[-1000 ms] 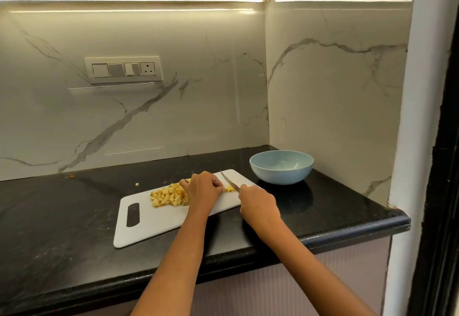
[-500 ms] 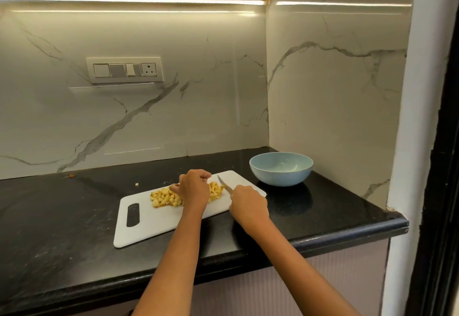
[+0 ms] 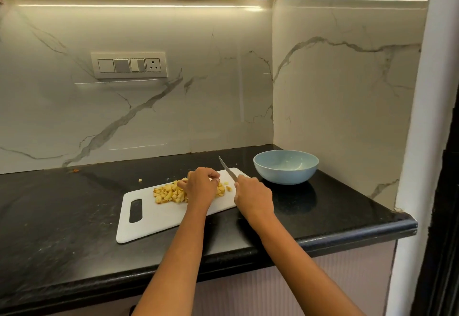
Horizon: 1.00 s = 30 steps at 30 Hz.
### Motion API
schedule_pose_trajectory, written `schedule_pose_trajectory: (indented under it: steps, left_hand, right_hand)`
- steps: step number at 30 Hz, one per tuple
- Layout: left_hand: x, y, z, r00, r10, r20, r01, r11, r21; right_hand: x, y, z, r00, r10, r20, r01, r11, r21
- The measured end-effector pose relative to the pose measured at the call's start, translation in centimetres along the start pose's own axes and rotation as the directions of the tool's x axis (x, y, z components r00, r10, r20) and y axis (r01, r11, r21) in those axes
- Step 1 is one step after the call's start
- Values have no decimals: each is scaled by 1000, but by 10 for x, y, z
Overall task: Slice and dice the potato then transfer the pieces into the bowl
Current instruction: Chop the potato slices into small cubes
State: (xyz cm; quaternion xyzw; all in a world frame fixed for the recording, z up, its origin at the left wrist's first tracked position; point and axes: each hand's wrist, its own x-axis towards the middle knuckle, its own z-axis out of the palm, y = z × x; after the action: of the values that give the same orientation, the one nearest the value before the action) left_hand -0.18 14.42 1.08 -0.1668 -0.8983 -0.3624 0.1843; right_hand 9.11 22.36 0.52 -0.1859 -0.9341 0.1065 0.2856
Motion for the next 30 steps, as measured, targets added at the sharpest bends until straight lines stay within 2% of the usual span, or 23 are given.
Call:
schedule_pose_trajectory:
  steps: [4,10,30]
  left_hand:
    - [-5,3,1,999,27,37,-27,999,19]
    - [-4,4,0,999,25,-47,-26,999,-22]
    - [4,3,6,997,12,-76,-20,994,-103]
  right_hand:
    - [7,2,-2,996,-26,-88,36,993,109]
    - [14,13,0,987,7,-158,20,985,172]
    - [35,27,17,993,-8,-119,32,978,207]
